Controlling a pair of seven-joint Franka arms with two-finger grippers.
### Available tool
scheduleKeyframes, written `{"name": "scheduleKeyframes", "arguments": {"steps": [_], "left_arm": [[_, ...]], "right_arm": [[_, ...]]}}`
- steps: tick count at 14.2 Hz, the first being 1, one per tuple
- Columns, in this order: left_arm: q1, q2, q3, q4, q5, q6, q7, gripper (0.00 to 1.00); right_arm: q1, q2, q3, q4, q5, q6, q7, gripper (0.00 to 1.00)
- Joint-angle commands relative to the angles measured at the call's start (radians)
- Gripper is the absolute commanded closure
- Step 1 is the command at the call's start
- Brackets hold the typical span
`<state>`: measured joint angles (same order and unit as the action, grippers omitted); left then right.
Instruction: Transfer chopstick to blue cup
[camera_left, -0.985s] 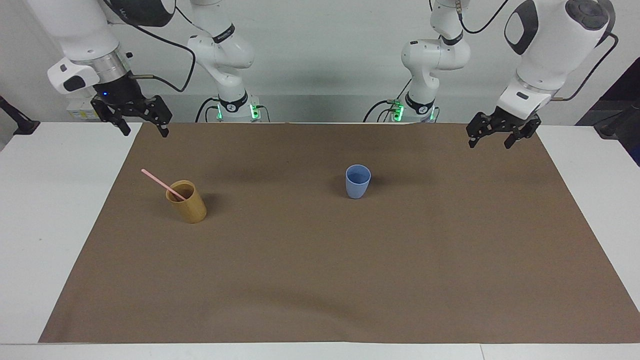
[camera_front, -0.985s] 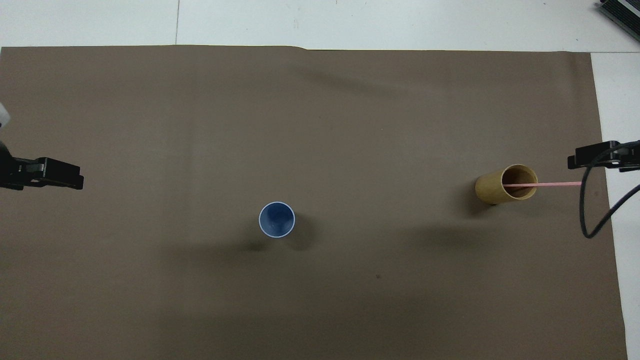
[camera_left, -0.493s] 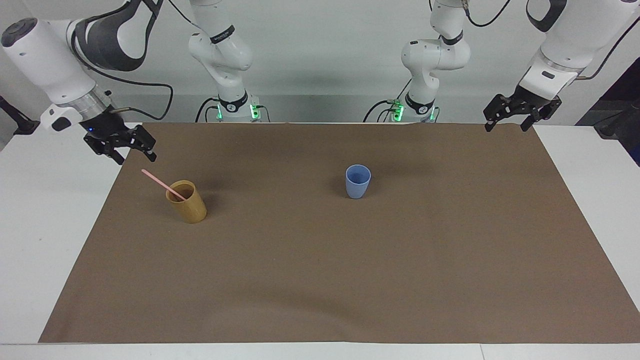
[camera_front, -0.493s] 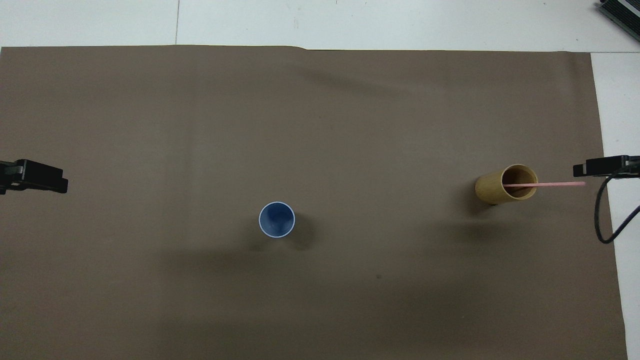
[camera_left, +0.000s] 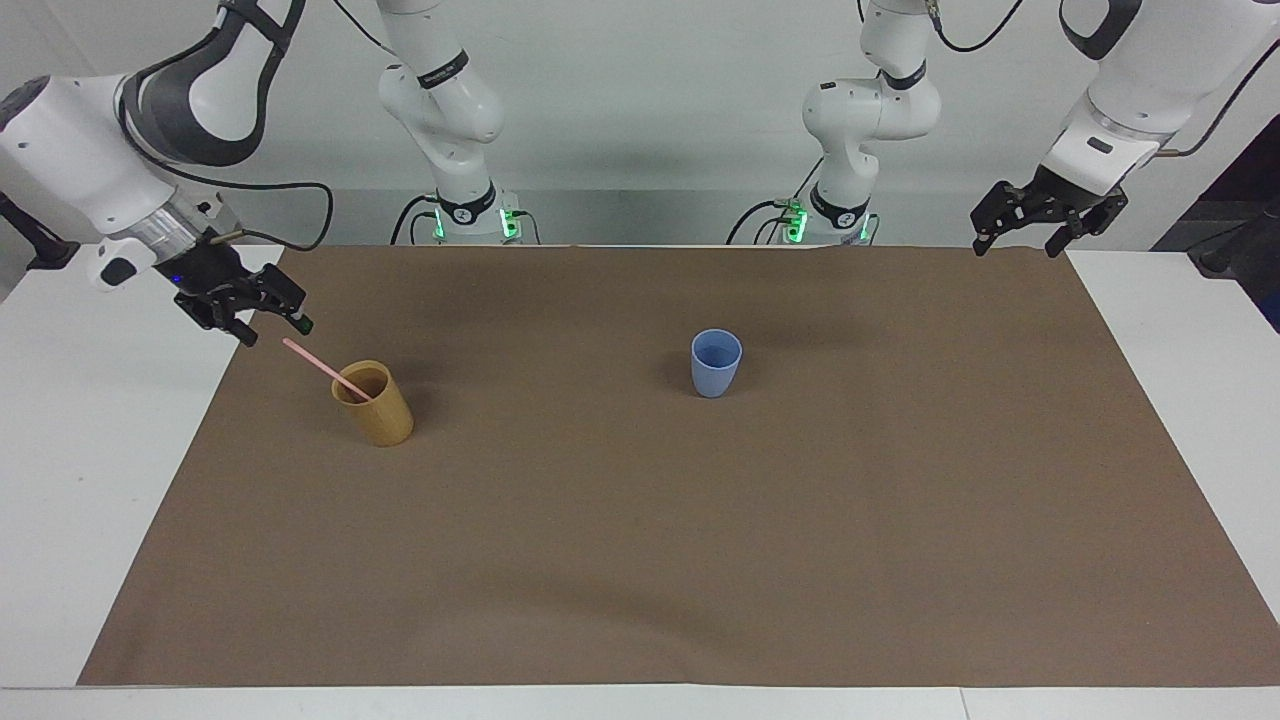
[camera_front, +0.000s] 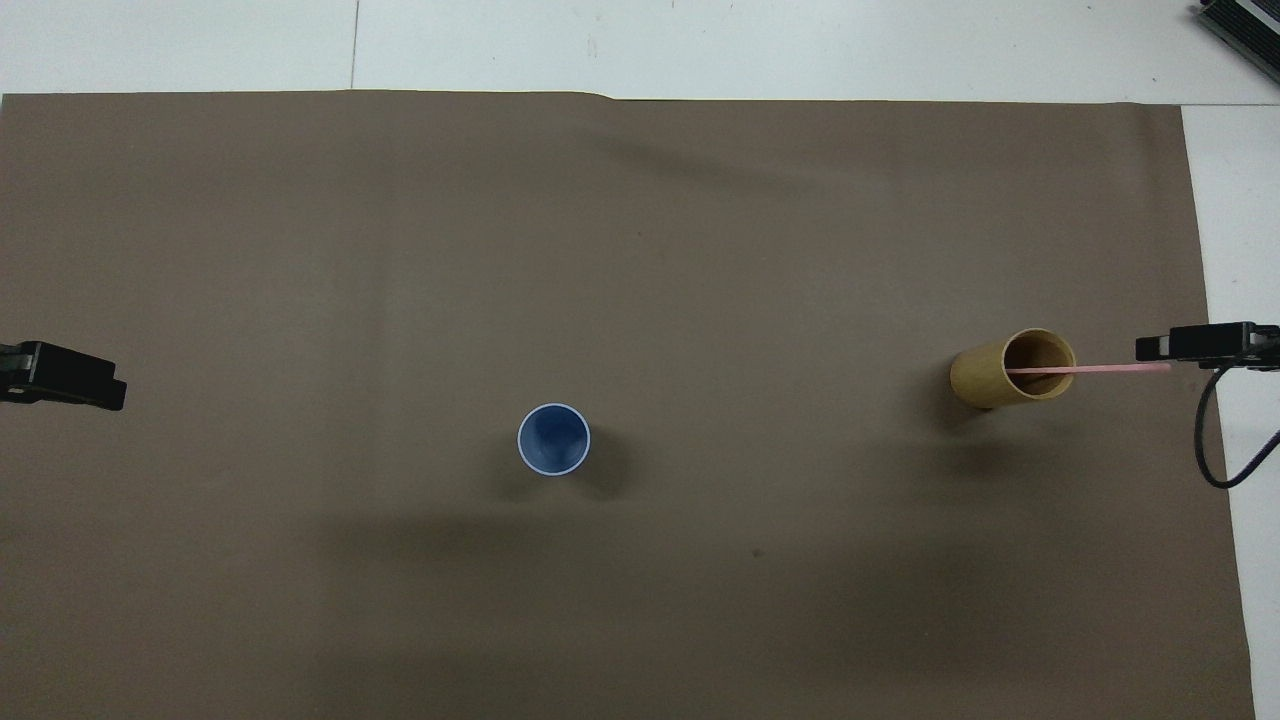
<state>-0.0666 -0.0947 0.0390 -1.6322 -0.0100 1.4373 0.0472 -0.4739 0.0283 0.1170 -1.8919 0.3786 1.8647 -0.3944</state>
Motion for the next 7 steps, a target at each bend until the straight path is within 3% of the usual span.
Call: {"name": "scheduleKeyframes", "arguments": {"steps": [1,5,6,7], "left_arm": [[0.011,-0.025,-0.010,-0.011,0.021,-0.054,0.017,0.00],[0.010,-0.036,-0.014,-0.011,0.021,-0.110,0.011,0.00],[0.010,-0.052,-0.014,-0.034,0.021,-0.136,0.008,0.00],[0.011,-0.071,-0.014,-0.061,0.021,-0.126,0.008,0.00]], "right_arm": [[-0.026,-0.002,0.007,-0.042,0.078,0.021,-0.027,0.17],[-0.028,-0.005,0.007,-0.049,0.088,0.025,-0.020,0.38],[-0.028,-0.007,0.006,-0.049,0.088,0.025,-0.020,0.45],[-0.028,-0.008,0.006,-0.052,0.088,0.022,-0.018,0.59]]}}
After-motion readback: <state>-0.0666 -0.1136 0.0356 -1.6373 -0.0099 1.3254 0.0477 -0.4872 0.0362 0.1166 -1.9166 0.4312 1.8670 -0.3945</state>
